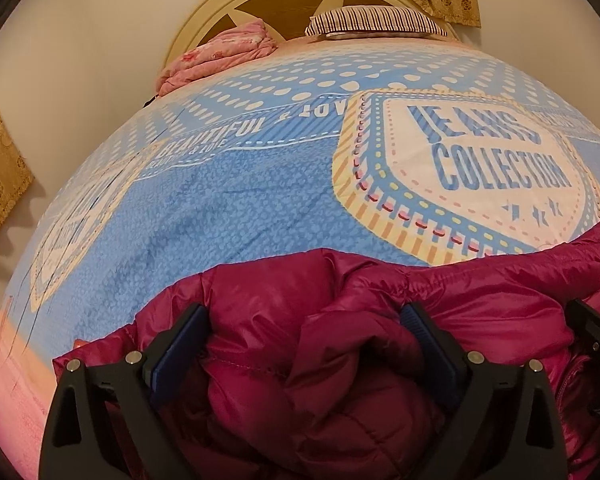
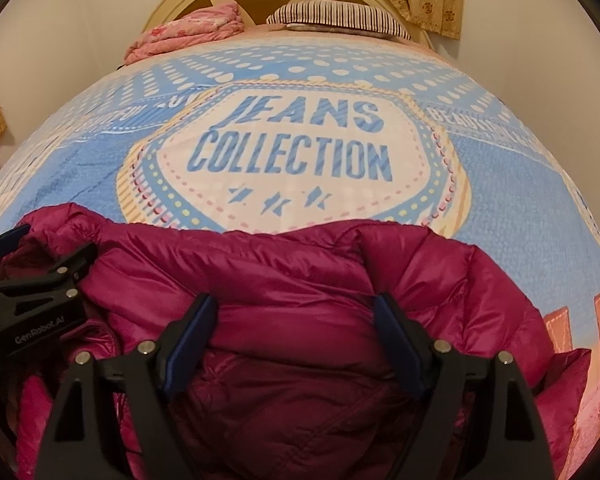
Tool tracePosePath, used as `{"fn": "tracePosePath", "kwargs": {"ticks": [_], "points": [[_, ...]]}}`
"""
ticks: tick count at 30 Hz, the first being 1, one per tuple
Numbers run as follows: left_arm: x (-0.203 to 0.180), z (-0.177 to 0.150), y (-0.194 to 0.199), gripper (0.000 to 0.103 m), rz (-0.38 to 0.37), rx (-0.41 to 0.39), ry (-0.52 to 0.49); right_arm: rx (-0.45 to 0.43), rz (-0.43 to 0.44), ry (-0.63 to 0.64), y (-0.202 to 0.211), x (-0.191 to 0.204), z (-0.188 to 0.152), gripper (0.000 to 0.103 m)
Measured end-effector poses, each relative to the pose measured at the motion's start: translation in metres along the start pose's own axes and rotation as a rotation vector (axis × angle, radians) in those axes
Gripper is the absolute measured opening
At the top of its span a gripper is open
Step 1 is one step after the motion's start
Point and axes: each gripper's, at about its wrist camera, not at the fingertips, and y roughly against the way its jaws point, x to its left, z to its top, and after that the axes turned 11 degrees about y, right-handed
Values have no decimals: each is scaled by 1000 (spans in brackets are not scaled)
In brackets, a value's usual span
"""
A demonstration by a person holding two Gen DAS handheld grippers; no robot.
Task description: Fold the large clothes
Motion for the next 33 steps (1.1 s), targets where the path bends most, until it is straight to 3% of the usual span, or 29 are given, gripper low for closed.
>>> {"fn": "tracePosePath", "kwargs": {"ticks": [33], "points": [[-3, -3, -1, 99, 27, -9, -18, 6, -13, 2, -5, 0, 0, 88]]}}
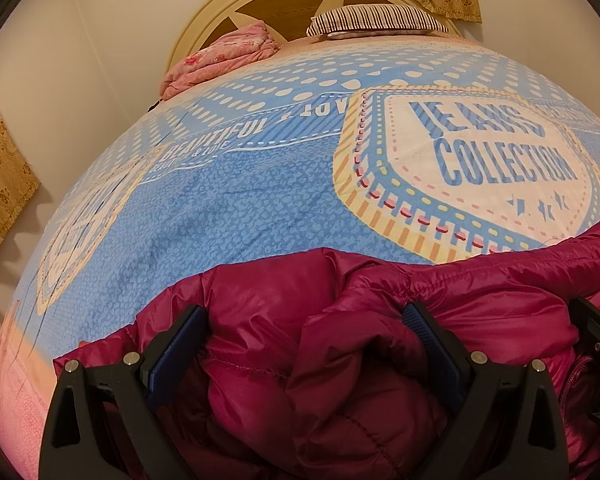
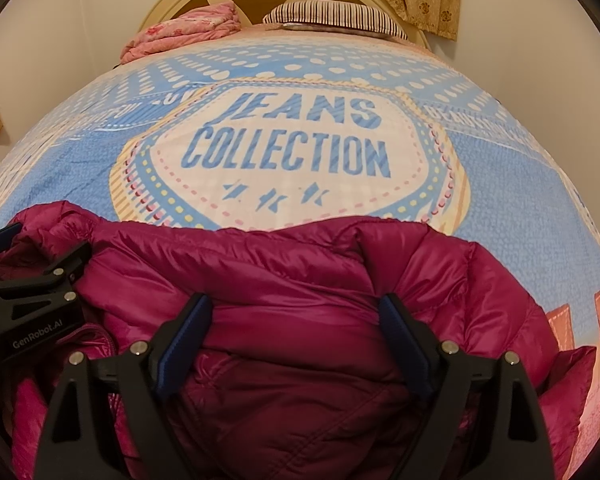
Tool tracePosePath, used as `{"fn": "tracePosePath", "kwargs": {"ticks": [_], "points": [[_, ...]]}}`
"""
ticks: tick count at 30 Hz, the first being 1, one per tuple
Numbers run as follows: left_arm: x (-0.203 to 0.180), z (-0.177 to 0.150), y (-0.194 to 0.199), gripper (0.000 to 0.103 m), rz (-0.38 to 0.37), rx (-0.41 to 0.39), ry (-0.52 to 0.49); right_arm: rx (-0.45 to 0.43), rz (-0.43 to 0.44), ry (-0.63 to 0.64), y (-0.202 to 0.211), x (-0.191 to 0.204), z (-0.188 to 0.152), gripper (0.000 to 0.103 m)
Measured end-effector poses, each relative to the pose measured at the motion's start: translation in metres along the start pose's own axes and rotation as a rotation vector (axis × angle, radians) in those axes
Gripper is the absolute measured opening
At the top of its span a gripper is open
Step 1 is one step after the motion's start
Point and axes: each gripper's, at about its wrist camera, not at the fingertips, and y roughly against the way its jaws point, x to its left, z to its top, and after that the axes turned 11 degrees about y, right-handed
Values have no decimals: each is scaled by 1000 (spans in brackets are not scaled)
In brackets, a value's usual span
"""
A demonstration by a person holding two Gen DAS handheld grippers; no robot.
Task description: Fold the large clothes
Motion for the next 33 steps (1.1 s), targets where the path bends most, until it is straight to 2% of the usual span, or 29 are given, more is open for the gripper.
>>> {"fn": "tracePosePath", "kwargs": {"ticks": [33], "points": [[-1, -1, 0, 99, 17, -9, -13, 6, -5, 0, -1, 1, 1, 89]]}}
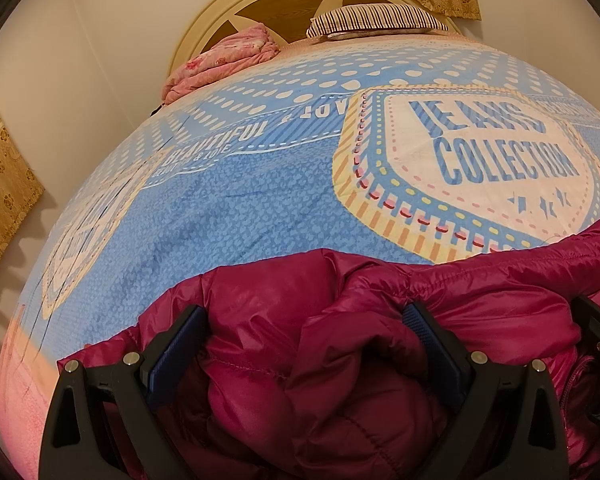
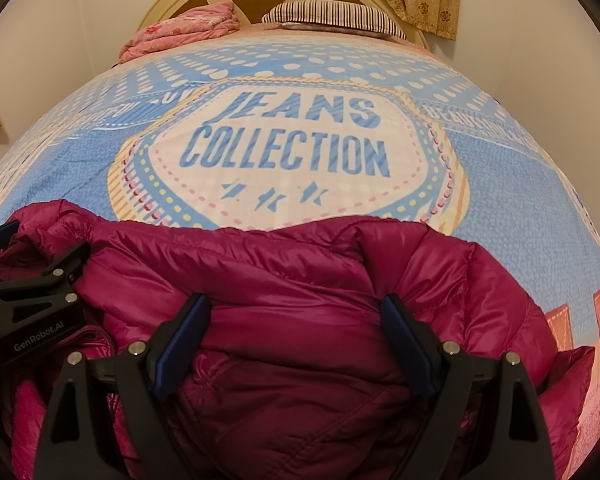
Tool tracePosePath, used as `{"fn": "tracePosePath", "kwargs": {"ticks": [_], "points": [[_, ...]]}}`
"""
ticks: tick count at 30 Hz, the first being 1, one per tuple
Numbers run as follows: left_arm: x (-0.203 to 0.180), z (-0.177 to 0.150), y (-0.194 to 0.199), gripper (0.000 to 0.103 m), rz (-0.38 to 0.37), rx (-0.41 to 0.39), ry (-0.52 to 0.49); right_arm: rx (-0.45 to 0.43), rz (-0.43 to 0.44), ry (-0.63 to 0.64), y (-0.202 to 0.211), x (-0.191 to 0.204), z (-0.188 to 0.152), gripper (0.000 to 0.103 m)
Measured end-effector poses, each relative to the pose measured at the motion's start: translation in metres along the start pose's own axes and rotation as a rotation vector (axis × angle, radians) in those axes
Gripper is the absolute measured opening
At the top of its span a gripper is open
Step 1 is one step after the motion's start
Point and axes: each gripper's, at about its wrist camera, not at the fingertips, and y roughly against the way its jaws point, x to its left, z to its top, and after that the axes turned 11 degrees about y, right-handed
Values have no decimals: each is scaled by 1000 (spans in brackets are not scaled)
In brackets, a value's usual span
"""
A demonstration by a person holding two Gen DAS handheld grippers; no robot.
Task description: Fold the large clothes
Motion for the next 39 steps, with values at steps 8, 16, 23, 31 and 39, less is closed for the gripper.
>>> {"fn": "tracePosePath", "kwargs": {"ticks": [8, 16, 23, 31, 39], "points": [[17, 13, 28, 99, -51, 28, 22, 18, 19, 5, 14, -9, 2, 93], [81, -43, 128, 99, -97, -31, 10, -11, 21, -31, 96, -37, -53, 95], [129, -136, 189, 99, -98, -6, -16, 33, 34, -49, 159, -32, -150, 95], [164, -221, 232, 99, -84, -5, -21, 63, 27, -85, 206, -19, -245, 95], [181, -280, 244, 99, -100, 57, 13, 45, 21, -113, 239, -9, -296, 95]]}}
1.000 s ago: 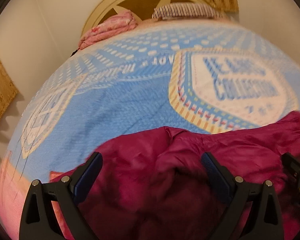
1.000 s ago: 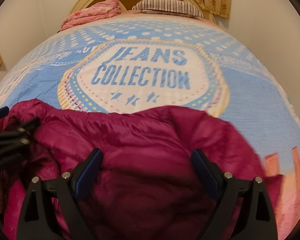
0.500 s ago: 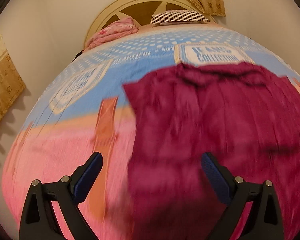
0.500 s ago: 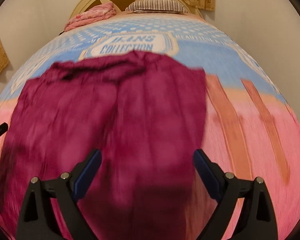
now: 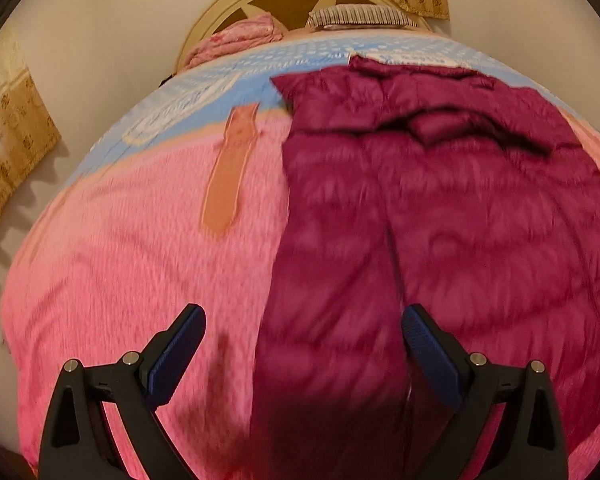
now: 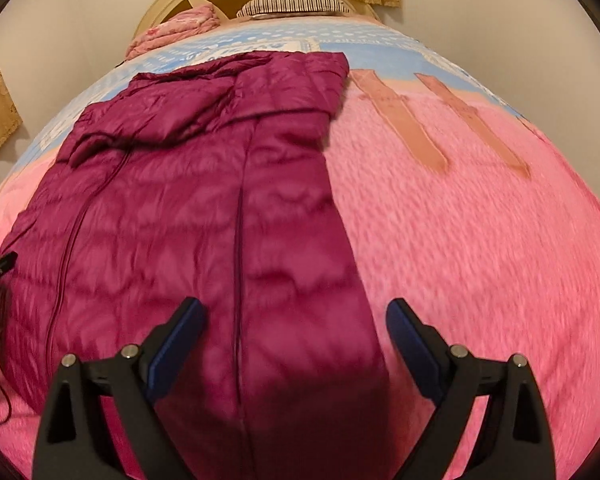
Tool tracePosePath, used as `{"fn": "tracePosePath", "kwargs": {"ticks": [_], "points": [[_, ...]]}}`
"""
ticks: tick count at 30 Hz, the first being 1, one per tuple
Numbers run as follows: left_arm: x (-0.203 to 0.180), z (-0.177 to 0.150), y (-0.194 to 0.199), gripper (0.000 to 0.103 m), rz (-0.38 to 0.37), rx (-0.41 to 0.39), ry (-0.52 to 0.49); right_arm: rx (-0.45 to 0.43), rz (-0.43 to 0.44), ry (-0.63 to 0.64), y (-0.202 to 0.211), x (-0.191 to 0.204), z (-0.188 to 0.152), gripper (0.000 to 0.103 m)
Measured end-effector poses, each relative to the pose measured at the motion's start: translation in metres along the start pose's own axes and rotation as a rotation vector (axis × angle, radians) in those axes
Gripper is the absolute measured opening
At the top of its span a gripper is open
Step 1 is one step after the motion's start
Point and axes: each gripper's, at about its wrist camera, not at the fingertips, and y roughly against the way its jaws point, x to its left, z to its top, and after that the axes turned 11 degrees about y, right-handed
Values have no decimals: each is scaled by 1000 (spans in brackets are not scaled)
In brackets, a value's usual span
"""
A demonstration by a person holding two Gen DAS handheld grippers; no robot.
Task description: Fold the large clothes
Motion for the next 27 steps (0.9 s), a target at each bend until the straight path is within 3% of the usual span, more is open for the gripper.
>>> {"fn": "tracePosePath", "kwargs": {"ticks": [3, 11, 17, 19, 20, 21, 22, 24, 27], "points": [[12, -20, 11, 99, -17, -9, 38, -2, -2, -14, 8, 1, -20, 95], [16, -52, 31, 99, -38, -34, 24, -4, -12, 20, 25, 11, -63, 92], [9, -62, 32, 99, -84, -3, 16, 6, 0, 54, 28, 23, -79, 67], [5, -65, 33, 82, -108, 3, 4, -3, 7, 58, 28, 25, -82, 46], [4, -65, 36, 64, -146, 9, -1, -8, 16, 55, 29, 25, -82, 38], [3, -65, 39, 45, -170, 9, -2, -17, 37, 52, 32, 24, -82, 24], [2, -66, 45, 34, -182, -3, -10, -29, 57, 48, 36, 23, -81, 14], [-2, -68, 56, 12, -172, -32, -34, -53, 69, 52, 45, 24, -80, 11], [1, -64, 74, 7, -204, -75, -36, -99, 61, 68, 63, 28, -78, 9]]}}
